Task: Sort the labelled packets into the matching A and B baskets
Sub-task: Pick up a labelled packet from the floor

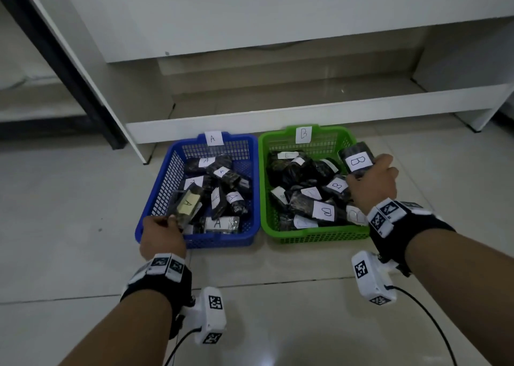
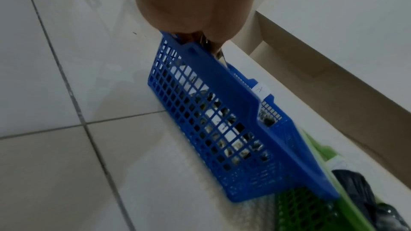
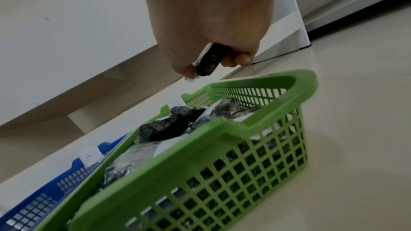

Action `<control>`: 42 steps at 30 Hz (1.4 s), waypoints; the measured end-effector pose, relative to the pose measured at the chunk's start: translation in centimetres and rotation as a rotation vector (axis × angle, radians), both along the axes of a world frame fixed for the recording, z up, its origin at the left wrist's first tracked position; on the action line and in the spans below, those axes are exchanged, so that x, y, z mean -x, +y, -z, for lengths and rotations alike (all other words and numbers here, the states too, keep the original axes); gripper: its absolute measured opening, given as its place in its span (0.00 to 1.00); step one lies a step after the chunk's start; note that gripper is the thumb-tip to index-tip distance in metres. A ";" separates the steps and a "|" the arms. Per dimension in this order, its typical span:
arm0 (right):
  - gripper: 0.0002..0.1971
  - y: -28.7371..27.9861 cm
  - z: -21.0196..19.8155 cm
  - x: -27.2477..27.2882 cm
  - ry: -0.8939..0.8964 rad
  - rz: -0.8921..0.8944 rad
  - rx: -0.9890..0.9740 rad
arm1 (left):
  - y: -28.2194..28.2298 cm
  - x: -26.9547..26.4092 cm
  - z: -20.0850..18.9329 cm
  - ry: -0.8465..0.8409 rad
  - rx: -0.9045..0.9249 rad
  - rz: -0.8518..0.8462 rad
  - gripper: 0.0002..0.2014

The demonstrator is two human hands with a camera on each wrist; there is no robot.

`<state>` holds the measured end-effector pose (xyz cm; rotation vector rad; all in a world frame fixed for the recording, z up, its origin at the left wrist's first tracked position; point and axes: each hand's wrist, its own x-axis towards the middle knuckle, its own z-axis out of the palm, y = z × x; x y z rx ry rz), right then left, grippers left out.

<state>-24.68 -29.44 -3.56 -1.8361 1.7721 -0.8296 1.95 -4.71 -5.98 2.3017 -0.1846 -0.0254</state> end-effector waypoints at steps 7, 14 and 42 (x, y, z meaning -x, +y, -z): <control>0.28 0.5 2.1 -0.3 0.309 -0.109 0.146 | -0.4 -1.7 1.5 0.051 -0.687 0.176 0.21; 0.25 0.1 3.2 -0.2 0.589 -0.156 0.036 | 1.3 -1.4 1.9 -0.147 -0.544 0.309 0.20; 0.12 17.7 -2.6 9.8 0.886 -1.407 -0.085 | 5.4 17.6 1.2 -0.547 -0.724 1.706 0.30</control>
